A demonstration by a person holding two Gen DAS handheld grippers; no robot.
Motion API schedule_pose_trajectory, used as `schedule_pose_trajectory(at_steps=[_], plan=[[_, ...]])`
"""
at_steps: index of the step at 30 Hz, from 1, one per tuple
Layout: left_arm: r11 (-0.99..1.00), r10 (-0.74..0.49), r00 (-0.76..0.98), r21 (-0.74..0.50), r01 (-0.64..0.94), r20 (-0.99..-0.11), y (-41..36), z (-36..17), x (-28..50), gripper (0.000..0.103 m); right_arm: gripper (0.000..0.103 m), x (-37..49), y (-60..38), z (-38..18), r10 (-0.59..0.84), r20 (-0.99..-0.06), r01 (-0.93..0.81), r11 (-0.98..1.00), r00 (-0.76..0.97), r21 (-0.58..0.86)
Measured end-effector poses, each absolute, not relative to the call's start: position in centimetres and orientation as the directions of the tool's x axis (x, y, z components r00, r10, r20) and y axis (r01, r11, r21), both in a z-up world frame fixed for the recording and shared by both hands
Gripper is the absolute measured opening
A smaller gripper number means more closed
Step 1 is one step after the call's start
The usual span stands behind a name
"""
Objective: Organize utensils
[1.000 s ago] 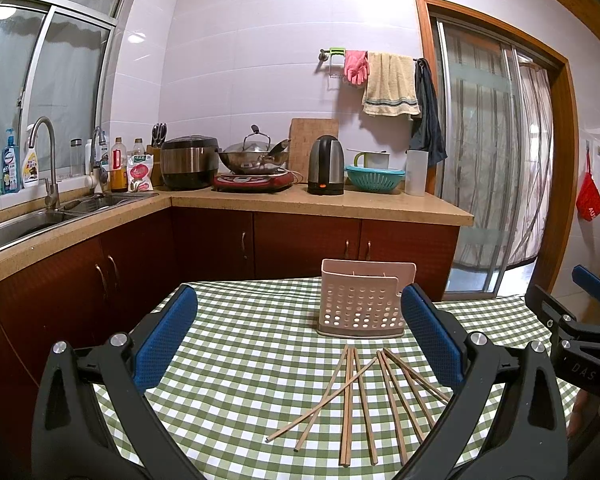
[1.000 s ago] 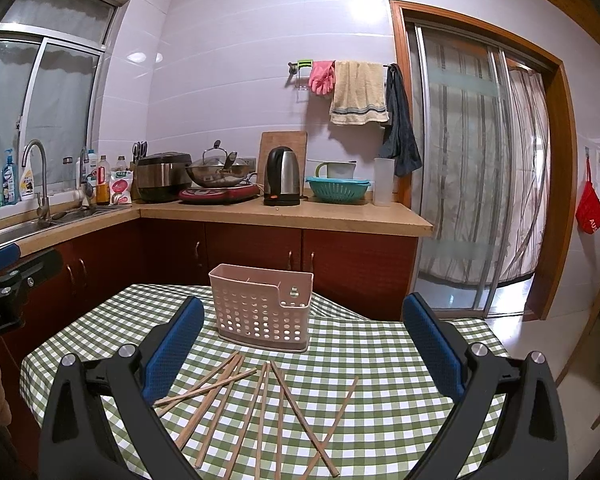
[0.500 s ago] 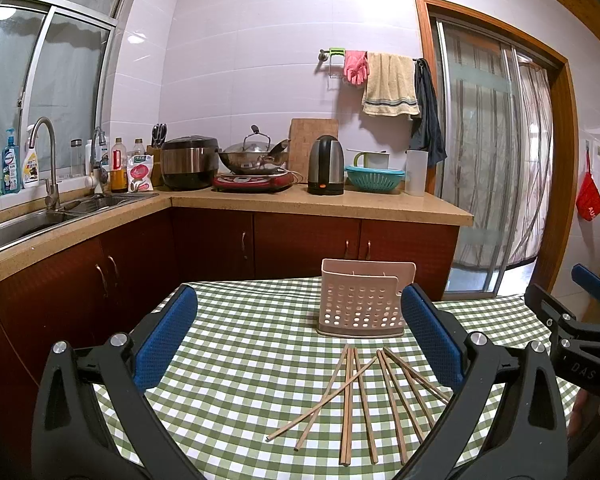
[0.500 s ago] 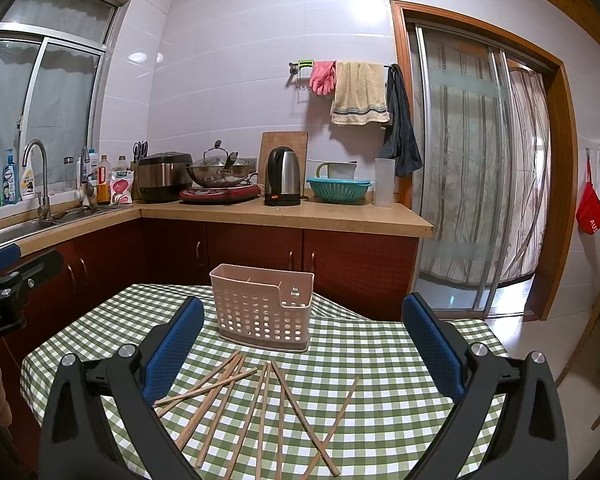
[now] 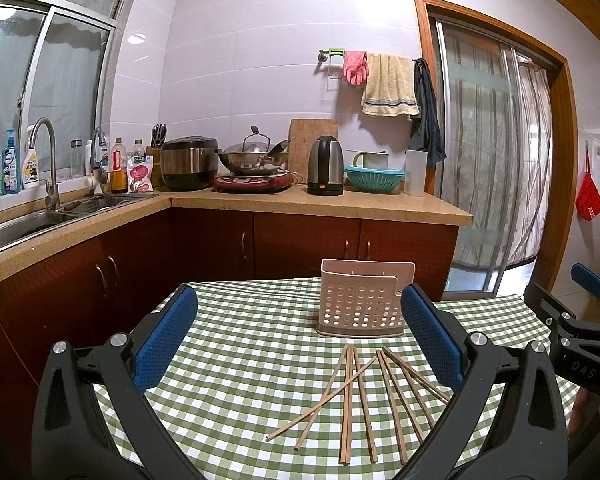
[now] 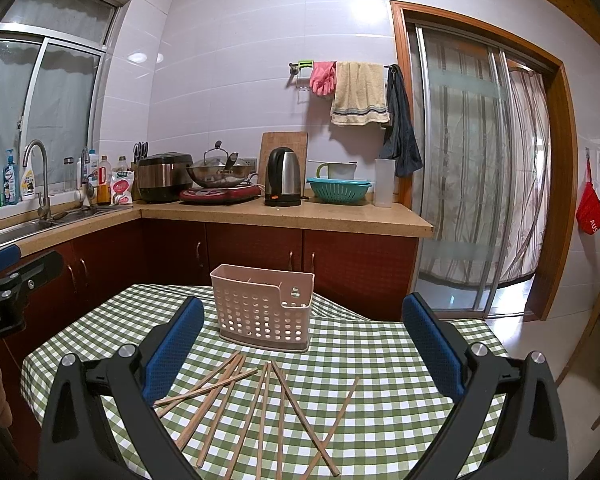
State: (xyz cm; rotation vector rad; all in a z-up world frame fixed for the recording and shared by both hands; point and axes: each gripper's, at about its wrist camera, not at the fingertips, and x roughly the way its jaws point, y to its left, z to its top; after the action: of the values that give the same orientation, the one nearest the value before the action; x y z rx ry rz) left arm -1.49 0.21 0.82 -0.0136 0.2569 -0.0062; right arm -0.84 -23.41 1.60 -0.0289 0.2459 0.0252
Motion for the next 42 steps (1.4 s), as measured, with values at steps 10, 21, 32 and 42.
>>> schedule_pose_trajectory(at_steps=[10,21,32,42], plan=[[1.000,-0.009,0.967,-0.013,0.005,-0.253,0.1,0.8,-1.4,0.099,0.097,-0.8,-23.2,1.6,0.021,-0.243,-0.028,0.999,0.970,-0.026],[1.000,-0.012,0.965,-0.007,0.011,-0.262,-0.4,0.6,-1.4,0.099,0.097,-0.7,-22.7,1.4,0.027,-0.251,-0.036,0.999,0.968,-0.030],[0.999,-0.024,0.929,0.014,0.032,-0.369,0.1,-4.6,2.5,0.099,0.097,1.6,-24.9,-3.9,0.074,-0.348,-0.087,0.996,0.935,-0.021],[0.999,-0.012,0.873,0.035,0.033,-0.487,1.1,-11.3,5.8,0.099,0.096,3.5,-26.9,-12.9,0.097,-0.495,-0.125,0.992,0.864,-0.025]])
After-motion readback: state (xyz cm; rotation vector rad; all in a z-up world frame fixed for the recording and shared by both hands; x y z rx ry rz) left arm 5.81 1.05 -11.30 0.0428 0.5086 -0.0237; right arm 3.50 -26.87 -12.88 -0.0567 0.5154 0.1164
